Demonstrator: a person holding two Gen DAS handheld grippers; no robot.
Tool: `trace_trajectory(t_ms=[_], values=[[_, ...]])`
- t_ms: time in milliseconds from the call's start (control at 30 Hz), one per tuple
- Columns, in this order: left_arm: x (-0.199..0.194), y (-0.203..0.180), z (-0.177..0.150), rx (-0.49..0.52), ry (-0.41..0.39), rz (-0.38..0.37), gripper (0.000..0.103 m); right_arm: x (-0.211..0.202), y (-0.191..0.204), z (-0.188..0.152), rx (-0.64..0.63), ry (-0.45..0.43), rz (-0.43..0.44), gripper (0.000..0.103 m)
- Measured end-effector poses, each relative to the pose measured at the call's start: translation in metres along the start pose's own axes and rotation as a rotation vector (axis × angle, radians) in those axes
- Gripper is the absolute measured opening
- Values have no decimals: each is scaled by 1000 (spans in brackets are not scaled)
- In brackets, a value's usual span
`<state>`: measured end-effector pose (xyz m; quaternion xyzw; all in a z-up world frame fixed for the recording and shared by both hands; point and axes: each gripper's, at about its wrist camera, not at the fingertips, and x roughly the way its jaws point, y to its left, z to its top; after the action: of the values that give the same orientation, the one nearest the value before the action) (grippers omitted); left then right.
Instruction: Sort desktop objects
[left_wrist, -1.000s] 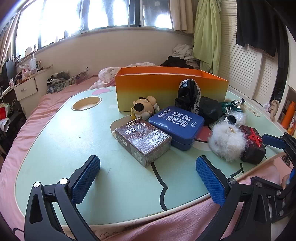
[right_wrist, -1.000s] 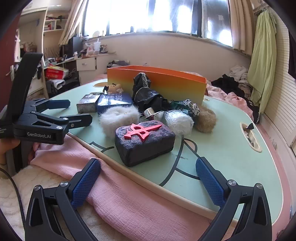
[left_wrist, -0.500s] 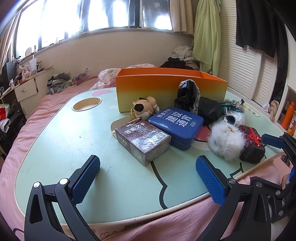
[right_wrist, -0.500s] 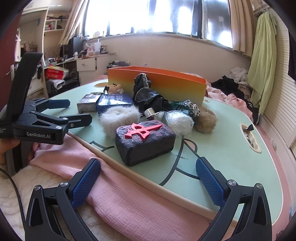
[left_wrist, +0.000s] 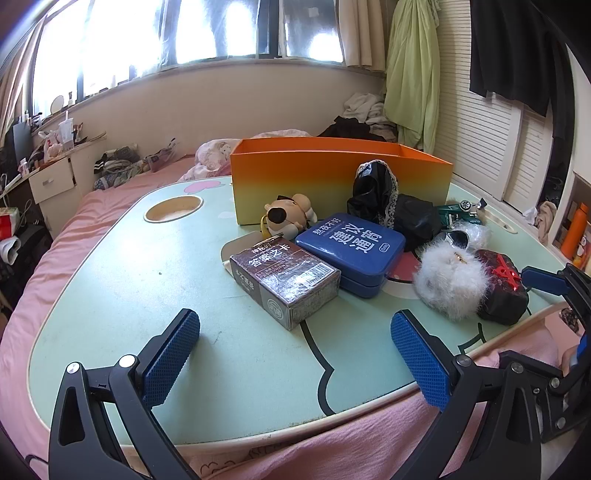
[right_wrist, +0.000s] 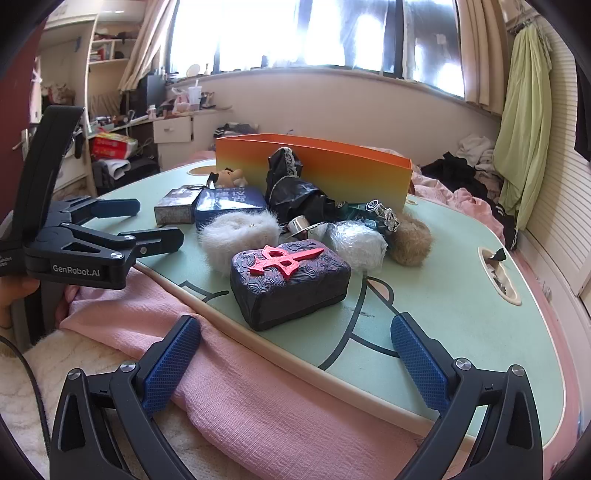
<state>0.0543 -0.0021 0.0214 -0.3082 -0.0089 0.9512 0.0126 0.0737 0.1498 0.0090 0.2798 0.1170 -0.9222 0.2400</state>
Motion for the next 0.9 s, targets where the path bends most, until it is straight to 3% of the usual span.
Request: trace_trajectory(t_ms=[233, 500, 700, 733, 800, 900], values=[[-3, -2, 0, 3, -11, -2, 103, -6, -7, 1, 27, -28, 31, 103], [-3, -1, 1, -2, -12, -7, 103, 1, -27, 16, 142, -30, 155, 103], [-3, -1, 1, -3, -12, -8, 103, 20, -27, 40, 154, 11, 111, 102], [-3, 0, 1, -5, -14, -9, 103, 21, -26, 41, 143, 16, 103, 100], [-5, 0, 0, -9, -22, -5, 103, 25, -19, 42, 114, 21, 94, 67], [-7, 4, 0, -32, -33, -21, 103, 25, -18, 36, 104, 16, 80, 67]])
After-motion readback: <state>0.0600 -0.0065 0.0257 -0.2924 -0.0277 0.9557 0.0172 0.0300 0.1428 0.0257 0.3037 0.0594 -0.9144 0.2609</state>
